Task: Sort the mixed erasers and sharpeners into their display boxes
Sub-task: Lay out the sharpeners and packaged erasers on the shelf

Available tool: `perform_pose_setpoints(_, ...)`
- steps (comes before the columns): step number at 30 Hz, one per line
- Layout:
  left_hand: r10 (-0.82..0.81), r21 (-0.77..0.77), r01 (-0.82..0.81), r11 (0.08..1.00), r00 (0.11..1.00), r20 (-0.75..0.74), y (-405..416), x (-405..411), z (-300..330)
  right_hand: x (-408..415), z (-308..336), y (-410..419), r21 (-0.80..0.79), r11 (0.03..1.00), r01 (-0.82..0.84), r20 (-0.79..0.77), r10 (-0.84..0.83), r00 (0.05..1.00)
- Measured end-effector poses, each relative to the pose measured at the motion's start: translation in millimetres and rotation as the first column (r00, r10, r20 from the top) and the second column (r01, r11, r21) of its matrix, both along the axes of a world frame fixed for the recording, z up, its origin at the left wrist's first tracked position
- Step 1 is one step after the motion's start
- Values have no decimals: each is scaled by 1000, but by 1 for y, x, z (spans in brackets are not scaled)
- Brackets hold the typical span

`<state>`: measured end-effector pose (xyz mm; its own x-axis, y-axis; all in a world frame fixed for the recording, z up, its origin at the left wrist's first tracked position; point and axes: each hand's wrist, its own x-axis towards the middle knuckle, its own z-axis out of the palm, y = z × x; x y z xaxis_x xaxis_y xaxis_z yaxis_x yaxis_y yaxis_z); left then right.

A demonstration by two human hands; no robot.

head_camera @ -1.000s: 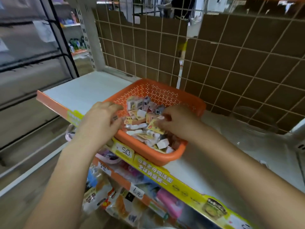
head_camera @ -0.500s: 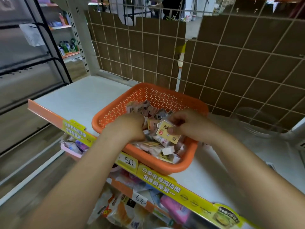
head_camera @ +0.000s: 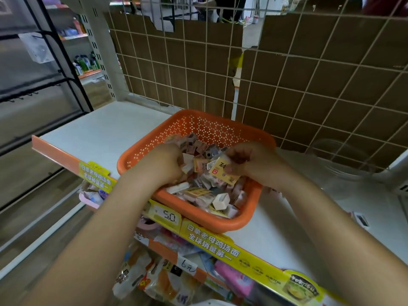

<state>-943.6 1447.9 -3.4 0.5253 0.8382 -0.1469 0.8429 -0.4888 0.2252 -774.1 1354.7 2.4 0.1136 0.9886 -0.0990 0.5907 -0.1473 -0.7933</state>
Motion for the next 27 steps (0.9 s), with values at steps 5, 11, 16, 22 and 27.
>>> perform_pose_setpoints(5, 15, -1, -15, 1000, 976, 219, -6, -15, 20, 1, -2, 0, 21, 1000, 0, -79, 1, 997)
perform_pose_setpoints(11, 89, -226, 83, 971, 748, 657, -21, -22, 21, 10, 0, -10, 128, 990, 51, -456, 13, 890)
perform_pose_setpoints(16, 51, -167, 187, 968, 506, 861, -37, -15, 17, 23, 0, -33, 308, 951, 32, -615, 173, 769)
perform_pose_setpoints(22, 16, -92, 289, 953, 256, 967, -64, 11, 18, 40, -1, -64, 463, 876, 137, -621, 210, 755)
perform_pose_setpoints(27, -7, -60, 287, 956, 226, 974, -84, 41, 9, 57, -3, -92, 542, 827, 151, -544, 208, 813)
